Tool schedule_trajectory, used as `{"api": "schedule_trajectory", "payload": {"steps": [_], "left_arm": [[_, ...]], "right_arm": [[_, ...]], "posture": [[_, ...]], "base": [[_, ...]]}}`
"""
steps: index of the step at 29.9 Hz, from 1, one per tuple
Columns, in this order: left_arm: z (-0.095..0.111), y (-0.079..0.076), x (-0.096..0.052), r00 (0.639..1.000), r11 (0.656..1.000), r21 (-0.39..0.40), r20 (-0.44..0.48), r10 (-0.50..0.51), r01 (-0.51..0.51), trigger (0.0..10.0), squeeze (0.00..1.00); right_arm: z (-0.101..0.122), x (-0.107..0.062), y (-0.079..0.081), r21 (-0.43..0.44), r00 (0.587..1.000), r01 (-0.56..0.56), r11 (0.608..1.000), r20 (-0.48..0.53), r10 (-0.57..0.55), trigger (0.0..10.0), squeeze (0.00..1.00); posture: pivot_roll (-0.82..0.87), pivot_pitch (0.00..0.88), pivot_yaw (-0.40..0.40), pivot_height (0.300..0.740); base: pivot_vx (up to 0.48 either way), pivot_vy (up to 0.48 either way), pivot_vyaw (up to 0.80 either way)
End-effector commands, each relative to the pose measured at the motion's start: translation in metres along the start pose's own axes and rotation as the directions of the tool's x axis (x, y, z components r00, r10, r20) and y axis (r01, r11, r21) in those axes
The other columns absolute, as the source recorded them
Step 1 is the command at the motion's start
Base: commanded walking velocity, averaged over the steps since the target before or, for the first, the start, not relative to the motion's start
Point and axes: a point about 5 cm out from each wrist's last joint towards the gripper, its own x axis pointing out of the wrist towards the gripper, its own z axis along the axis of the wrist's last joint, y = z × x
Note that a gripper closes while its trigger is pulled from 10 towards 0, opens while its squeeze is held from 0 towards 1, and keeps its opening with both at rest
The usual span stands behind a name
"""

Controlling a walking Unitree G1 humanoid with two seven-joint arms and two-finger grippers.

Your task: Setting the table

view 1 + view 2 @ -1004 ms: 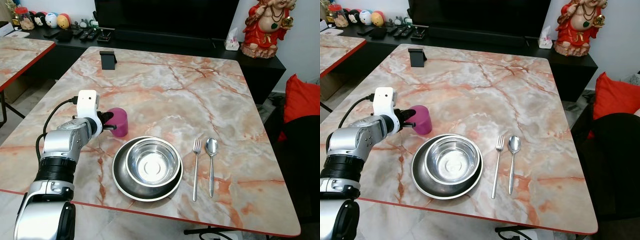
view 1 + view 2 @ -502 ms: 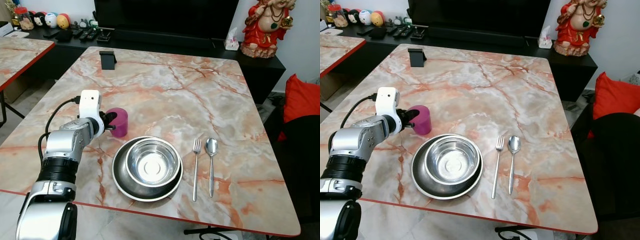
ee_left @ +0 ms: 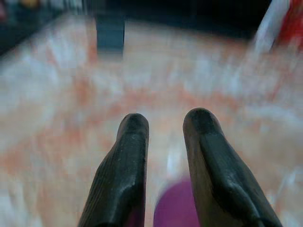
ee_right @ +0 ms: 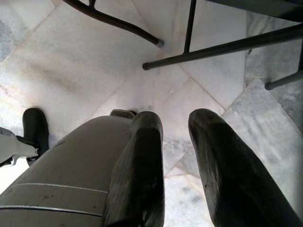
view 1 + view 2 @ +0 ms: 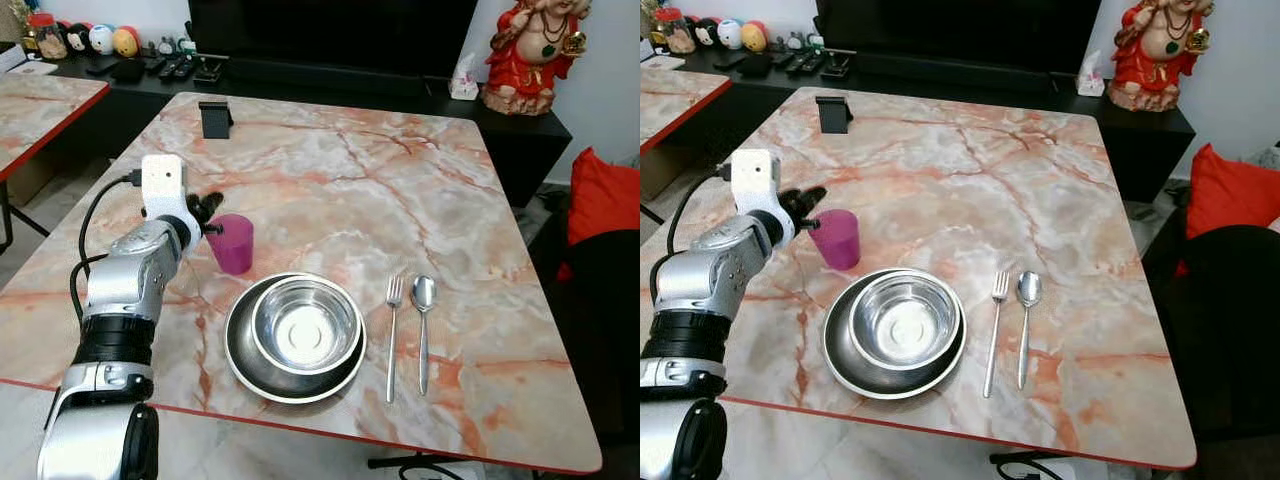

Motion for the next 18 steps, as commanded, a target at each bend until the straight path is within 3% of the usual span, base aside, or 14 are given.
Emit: {"api": "schedule_trajectory", "payload": {"steps": [1,6,8,15,18], "left_arm": [[0.014,-0.002,-0.005,0.992,0.999,0.043,0.122,-0.007,0.002,10.0,0.00],[0.006,0.000,-0.024,0.963,0.966,0.229,0.264,0.056,-0.119,10.0,0.00],[-0.001,-0.001,-0.033,0.949,0.953,0.256,0.306,0.081,-0.164,10.0,0.00],[-0.018,-0.008,-0.048,0.930,0.962,0.192,0.349,0.116,-0.192,10.0,0.00],[-0.022,-0.013,-0.050,0.928,0.969,0.163,0.353,0.117,-0.184,10.0,0.00]], "right_arm": [[-0.003,-0.001,-0.004,0.007,1.000,0.012,1.000,-0.005,-0.012,10.0,0.00],[-0.003,-0.001,-0.004,0.012,1.000,0.015,1.000,0.004,-0.015,10.0,0.00],[-0.003,-0.001,-0.004,0.013,1.000,0.017,1.000,0.005,-0.017,10.0,0.00],[-0.004,-0.002,-0.006,0.018,1.000,0.027,0.999,0.004,-0.027,10.0,0.00],[-0.005,-0.002,-0.007,0.043,0.999,0.040,0.998,0.011,-0.040,10.0,0.00]], "posture": [[0.08,0.000,-0.067,0.740],[0.08,0.000,-0.068,0.740],[0.08,0.000,-0.070,0.740],[0.08,0.000,-0.077,0.740],[0.08,0.000,-0.079,0.740]], "base": [[0.000,0.000,0.00],[0.000,0.000,0.00],[0.000,0.000,0.00],[0.000,0.000,0.00],[0.000,0.302,0.00]]}}
